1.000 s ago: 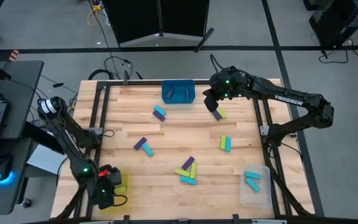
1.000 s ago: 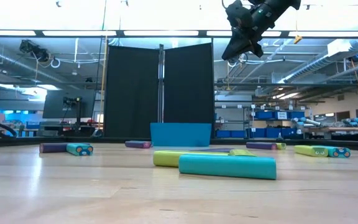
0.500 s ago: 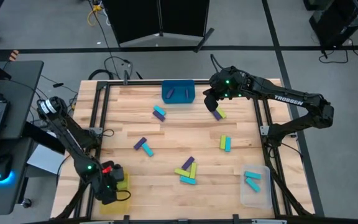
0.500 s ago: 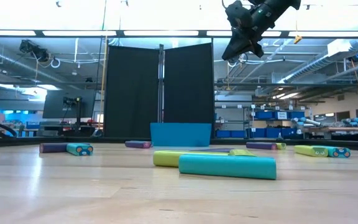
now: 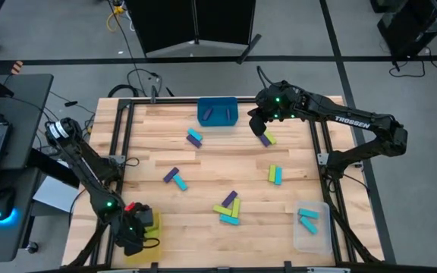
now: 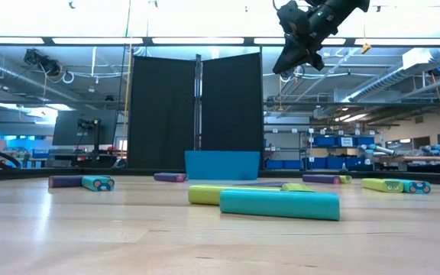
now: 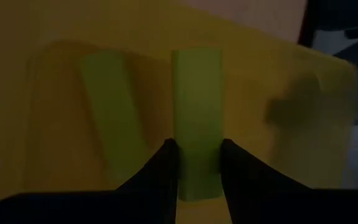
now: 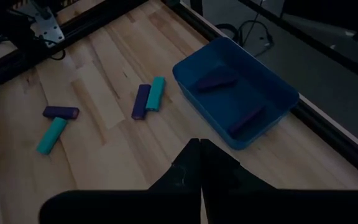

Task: Sort blocks
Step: Put the yellow green block into the yellow bin, then put the purple block into the blue bin

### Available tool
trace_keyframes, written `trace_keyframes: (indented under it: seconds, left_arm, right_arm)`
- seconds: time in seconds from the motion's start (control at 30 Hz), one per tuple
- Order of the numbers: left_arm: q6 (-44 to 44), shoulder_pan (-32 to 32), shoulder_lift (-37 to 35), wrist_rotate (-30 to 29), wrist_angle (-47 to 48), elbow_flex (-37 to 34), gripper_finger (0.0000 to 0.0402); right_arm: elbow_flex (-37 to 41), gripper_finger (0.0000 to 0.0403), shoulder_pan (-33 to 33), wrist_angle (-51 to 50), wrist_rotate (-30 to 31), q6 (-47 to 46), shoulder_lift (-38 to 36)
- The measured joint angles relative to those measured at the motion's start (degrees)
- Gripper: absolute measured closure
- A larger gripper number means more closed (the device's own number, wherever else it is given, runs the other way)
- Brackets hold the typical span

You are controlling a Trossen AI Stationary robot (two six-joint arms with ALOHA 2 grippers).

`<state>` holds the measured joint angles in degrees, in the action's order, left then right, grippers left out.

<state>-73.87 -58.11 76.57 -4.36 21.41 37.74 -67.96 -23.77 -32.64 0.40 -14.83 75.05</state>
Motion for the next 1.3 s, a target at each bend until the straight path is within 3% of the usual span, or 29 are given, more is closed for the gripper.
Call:
trace_keyframes:
  seconds: [0.5,0.67,0.77,1.1,1.3]
  left_arm:
    - [-1.8,0.0,2.9,1.7,1.2,0.1,0.0303]
    - [-3.1,0.0,2.9,1.7,1.4,0.0,0.0244]
    - [-3.5,0.0,2.9,1.8,1.7,0.0,0.0231]
    - [-3.7,0.0,0.9,3.1,2.9,0.0,0.0247]
    - [-3.1,0.0,-1.0,2.6,11.6,1.6,0.0266]
  right_arm:
    - [0.0,0.0396,0.0,0.0,0.0,0.0,0.0]
    - [0.0,0.0396,0.0,0.0,0.0,0.0,0.0]
    - [0.0,0.0396,0.0,0.0,0.0,0.0,0.0]
    - [0.0,0.0396,0.0,0.1,0.0,0.4,0.0]
    - [0.0,0.0396,0.0,0.9,0.0,0.4,0.0]
